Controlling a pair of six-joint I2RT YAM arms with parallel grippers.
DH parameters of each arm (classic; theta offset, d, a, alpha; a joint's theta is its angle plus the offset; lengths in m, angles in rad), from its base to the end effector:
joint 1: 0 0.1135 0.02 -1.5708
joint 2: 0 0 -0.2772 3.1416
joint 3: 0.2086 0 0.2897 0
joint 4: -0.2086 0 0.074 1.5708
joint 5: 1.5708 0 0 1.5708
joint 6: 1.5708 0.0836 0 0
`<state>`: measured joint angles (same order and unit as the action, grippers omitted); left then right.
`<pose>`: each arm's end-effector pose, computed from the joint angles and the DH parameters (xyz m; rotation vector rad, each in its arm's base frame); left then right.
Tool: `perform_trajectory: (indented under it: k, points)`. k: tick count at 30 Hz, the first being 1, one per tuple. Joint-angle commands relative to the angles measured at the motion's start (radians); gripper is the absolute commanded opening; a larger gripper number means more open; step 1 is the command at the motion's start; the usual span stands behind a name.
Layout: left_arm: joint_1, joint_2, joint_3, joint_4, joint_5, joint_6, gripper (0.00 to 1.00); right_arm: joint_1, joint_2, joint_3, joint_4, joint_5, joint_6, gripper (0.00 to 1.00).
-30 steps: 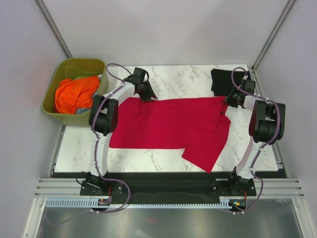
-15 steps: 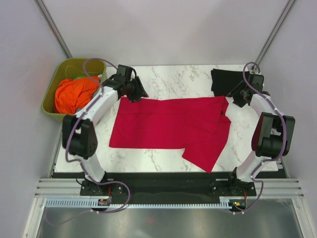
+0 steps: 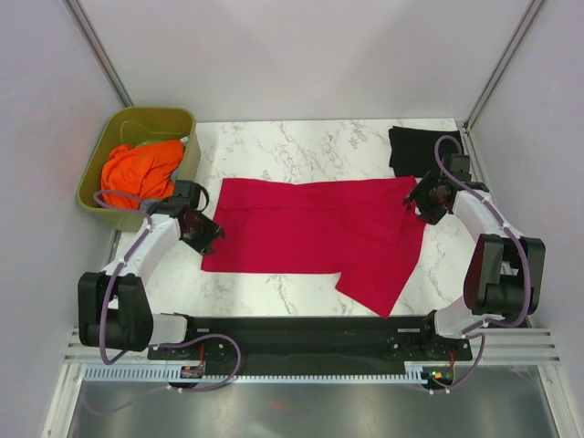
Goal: Fold and stack the t-shirts
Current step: Fold the tshirt
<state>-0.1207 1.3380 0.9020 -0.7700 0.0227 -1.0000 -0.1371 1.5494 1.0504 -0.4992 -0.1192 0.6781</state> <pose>0.2921 -0.0373 0.1707 -1.1986 2.5623 -0.3045 0.3745 -0.0416 0.1757 0.9882 2.4038 0.3538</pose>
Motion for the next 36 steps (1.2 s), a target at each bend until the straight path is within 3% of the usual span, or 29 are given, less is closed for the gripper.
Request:
perform_trajectory:
  k: [1, 7, 21, 25, 26, 29, 36]
  points:
    - [0.048, -0.014, -0.046, -0.070, -0.060, -0.205, 0.48, 0.016, -0.046, -0.012, -0.015, -0.011, 0.005, 0.66]
    - [0.073, 0.101, -0.060, -0.155, -0.148, -0.293, 0.48, 0.027, -0.058, -0.003, -0.022, -0.025, -0.005, 0.66]
    - [0.082, 0.081, -0.221, 0.023, -0.179, -0.373, 0.48, 0.033, -0.149, -0.036, -0.127, 0.033, 0.005, 0.66]
    - [0.082, 0.098, -0.247, 0.070, -0.159, -0.365, 0.39, 0.050, -0.221, -0.073, -0.244, 0.105, 0.067, 0.67]
    - [0.082, 0.099, -0.253, 0.081, -0.156, -0.362, 0.25, 0.053, -0.227, -0.078, -0.269, 0.111, 0.083, 0.67]
    - [0.082, 0.098, -0.256, 0.113, -0.141, -0.342, 0.05, 0.079, -0.264, -0.115, -0.340, 0.141, 0.133, 0.67]
    - [0.081, 0.055, -0.221, 0.127, -0.141, -0.285, 0.02, 0.122, -0.370, -0.219, -0.417, 0.271, 0.219, 0.67]
